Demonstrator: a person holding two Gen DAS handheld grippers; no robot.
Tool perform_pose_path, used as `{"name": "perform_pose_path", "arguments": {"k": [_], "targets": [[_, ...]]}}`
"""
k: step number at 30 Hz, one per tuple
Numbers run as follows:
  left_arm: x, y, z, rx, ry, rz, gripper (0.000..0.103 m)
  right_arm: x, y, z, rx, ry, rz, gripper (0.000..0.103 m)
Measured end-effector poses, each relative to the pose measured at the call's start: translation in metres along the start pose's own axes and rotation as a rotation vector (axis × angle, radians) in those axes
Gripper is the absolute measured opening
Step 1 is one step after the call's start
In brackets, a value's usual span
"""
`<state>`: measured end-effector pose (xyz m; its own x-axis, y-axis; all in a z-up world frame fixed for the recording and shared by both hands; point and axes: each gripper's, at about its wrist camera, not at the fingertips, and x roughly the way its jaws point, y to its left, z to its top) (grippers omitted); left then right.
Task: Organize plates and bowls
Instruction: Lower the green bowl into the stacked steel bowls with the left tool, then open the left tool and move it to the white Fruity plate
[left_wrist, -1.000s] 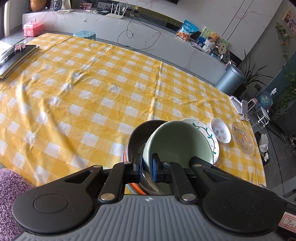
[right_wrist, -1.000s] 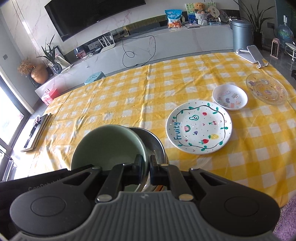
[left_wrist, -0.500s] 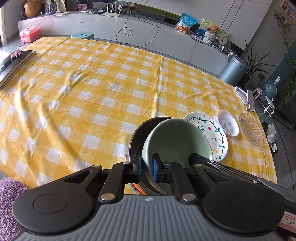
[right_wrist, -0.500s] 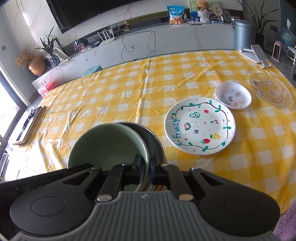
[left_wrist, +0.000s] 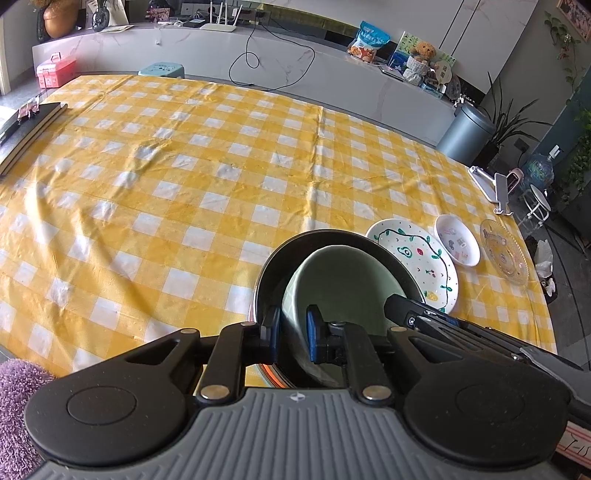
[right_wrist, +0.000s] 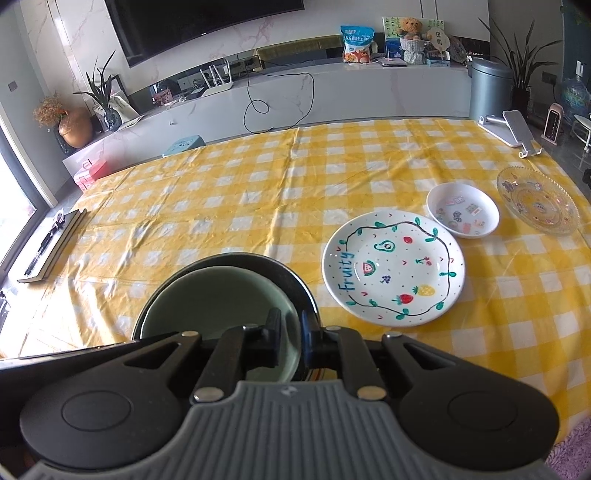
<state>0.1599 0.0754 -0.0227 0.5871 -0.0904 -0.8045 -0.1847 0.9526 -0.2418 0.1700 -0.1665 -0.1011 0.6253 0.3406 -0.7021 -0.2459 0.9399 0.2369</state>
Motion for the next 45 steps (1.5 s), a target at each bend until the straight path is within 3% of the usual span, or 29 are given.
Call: {"name": "perform_pose_path", "arguments": {"k": [9, 14, 22, 31, 40, 45], "targets": [[-0.006, 0.001, 0.004, -0.005, -0.022, -0.014, 0.032, -0.007, -0.003, 0.0, 0.023, -0.023, 0.027, 0.013], [-0.012, 0.001, 0.005, -0.011, -0.025, -0.016, 0.034, -0.015, -0.005, 0.002, 0.034, -0.043, 0.048, 0.021], [-0.036, -0.007, 0.007, 0.006, -0.087, -0.016, 0.046, -0.04, -0.014, 0.006, 0.072, -0.109, 0.094, 0.032], [-0.053, -0.038, 0.004, 0.071, -0.138, -0.13, 0.058, -0.07, -0.049, 0.006, 0.155, -0.196, 0.118, 0.038], [-0.035, -0.084, 0.017, 0.225, -0.109, -0.18, 0.058, -0.076, -0.109, 0.001, 0.3, -0.224, 0.098, 0.039], [-0.008, -0.097, 0.032, 0.28, -0.036, -0.191, 0.058, -0.062, -0.136, -0.003, 0.369, -0.196, 0.082, 0.039]]}}
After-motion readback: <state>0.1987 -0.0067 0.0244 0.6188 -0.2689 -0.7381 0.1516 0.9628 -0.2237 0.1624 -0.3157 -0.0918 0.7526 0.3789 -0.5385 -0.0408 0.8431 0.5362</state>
